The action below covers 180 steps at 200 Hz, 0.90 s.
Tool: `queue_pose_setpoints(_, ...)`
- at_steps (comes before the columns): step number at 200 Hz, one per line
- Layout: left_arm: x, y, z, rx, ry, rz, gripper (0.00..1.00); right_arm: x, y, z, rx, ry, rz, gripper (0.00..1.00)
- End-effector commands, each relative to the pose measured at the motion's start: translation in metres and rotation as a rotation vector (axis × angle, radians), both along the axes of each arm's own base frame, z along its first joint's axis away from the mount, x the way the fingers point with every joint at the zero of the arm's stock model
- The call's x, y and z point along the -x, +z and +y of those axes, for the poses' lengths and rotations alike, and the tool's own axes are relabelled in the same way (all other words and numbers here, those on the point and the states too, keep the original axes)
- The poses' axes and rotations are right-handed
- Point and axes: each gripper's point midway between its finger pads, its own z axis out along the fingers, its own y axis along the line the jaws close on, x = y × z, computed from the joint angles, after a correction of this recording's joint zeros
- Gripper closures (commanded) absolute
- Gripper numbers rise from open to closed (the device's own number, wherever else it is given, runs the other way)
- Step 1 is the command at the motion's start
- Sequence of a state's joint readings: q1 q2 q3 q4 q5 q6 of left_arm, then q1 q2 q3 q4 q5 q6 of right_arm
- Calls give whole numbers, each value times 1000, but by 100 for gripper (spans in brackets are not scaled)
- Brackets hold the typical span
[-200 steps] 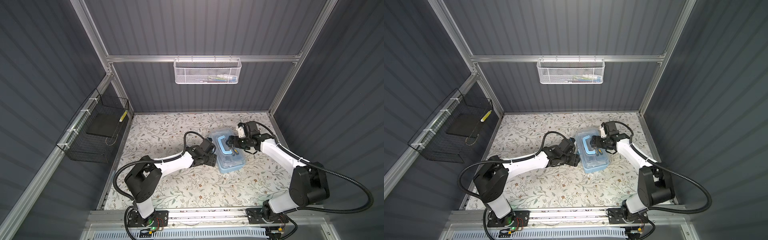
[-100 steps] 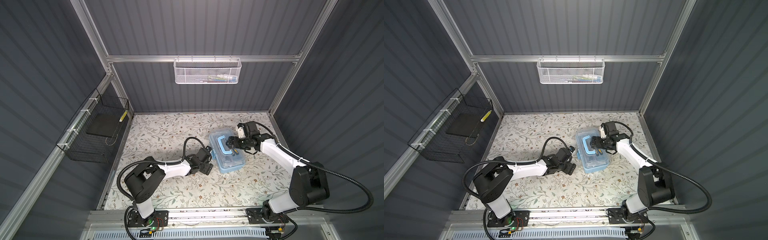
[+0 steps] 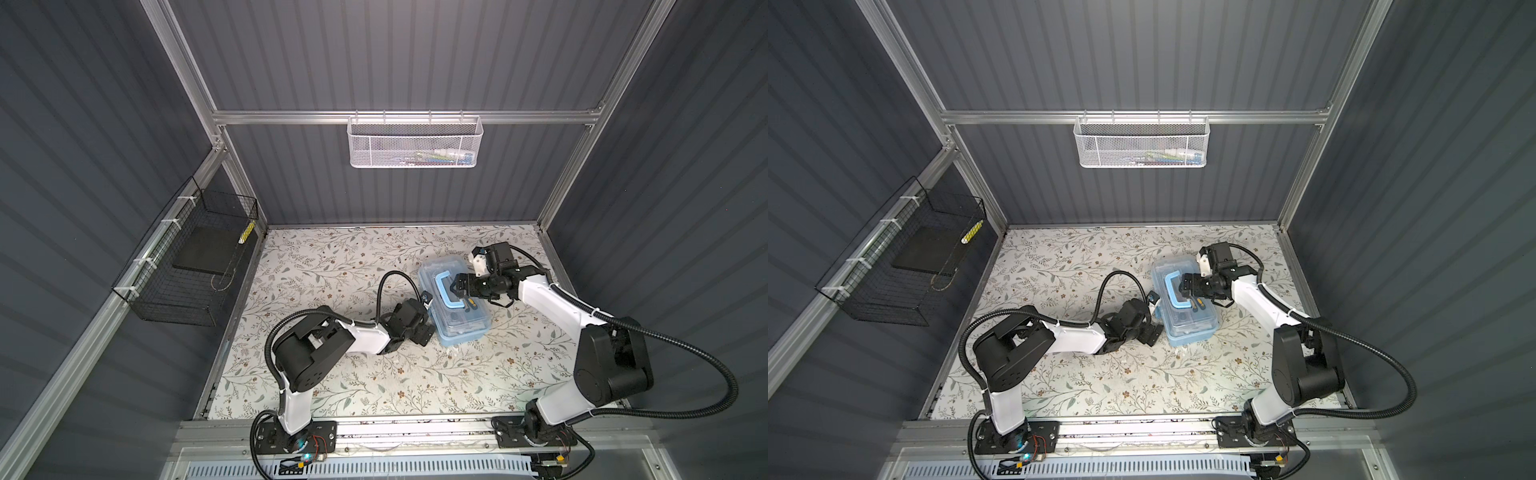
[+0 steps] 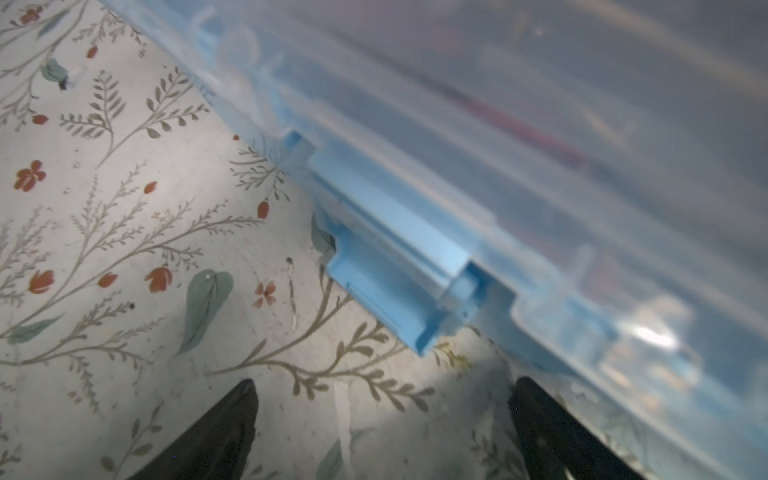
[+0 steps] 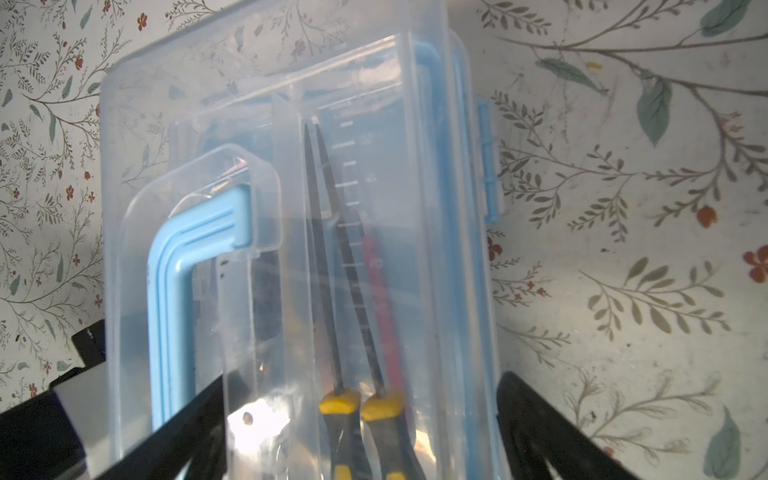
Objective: Pack the tool kit
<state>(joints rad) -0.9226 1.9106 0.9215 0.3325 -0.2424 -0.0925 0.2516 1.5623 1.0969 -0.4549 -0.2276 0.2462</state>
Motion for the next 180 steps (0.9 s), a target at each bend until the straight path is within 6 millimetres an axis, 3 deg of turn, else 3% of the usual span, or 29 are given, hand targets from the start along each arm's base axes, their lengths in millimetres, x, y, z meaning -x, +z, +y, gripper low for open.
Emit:
queue_pose_setpoints(1,-8,-10,5,-30,34,-60,4,-7,0,-12,34,-21,1,5)
queue_pose_setpoints(50,-27,-17,16,-62,145,-138,6,-7,-3,-16,42,-25,14,5)
queue_pose_setpoints(180,-39,43,41,33,323,-270,9,-5,-12,-19,46,-23,40,5)
